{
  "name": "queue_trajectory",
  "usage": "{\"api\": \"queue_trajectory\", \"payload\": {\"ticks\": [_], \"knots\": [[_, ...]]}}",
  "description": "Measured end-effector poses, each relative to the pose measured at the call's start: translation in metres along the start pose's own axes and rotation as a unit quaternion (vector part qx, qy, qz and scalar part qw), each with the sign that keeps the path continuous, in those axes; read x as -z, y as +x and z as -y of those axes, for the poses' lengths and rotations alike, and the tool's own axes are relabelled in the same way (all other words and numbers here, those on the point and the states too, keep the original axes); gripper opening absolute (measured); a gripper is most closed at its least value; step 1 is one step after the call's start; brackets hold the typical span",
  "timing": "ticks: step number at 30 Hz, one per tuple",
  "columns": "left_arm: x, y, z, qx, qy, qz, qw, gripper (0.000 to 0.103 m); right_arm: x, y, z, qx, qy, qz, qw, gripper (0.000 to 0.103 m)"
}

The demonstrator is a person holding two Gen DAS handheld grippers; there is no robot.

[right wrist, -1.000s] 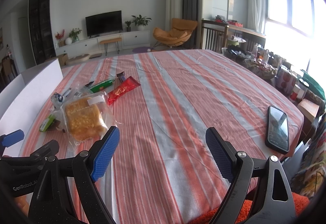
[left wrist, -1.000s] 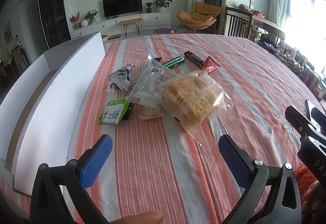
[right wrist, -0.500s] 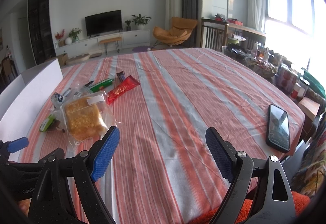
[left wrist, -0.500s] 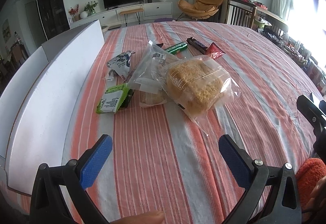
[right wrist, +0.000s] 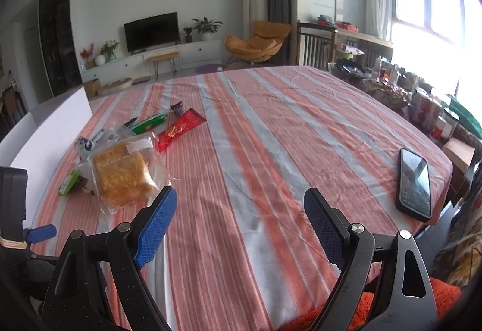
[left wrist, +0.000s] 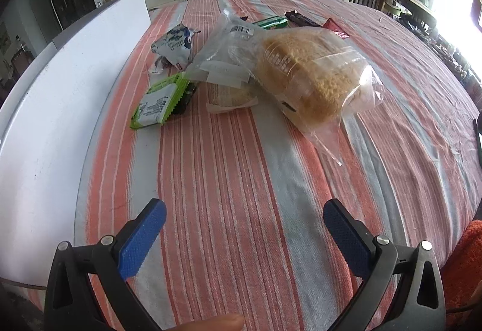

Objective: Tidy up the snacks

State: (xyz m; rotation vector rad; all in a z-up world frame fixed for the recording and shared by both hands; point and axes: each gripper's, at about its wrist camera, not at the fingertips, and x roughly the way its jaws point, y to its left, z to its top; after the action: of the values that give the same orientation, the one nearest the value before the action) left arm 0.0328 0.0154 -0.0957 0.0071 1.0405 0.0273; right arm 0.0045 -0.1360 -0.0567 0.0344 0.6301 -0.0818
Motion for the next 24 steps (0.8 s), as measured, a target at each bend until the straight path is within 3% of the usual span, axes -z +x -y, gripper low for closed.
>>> {"api": "queue_trajectory", "payload": {"ticks": [10,24], "knots": [[0.000,0.009,-0.001,0.011,-0.006,-0.010,0.9999,0.103,0.008,-0.006,-0.005,-0.007,0.021,-0.023,1.000,0.089],[-0.001,0.009,-0.001,0.011,-0.004,-0.010,0.9999,0.103,0.019,-0.010,-0.020,-0.033,0.054,-0.088,0.994,0.089]]}}
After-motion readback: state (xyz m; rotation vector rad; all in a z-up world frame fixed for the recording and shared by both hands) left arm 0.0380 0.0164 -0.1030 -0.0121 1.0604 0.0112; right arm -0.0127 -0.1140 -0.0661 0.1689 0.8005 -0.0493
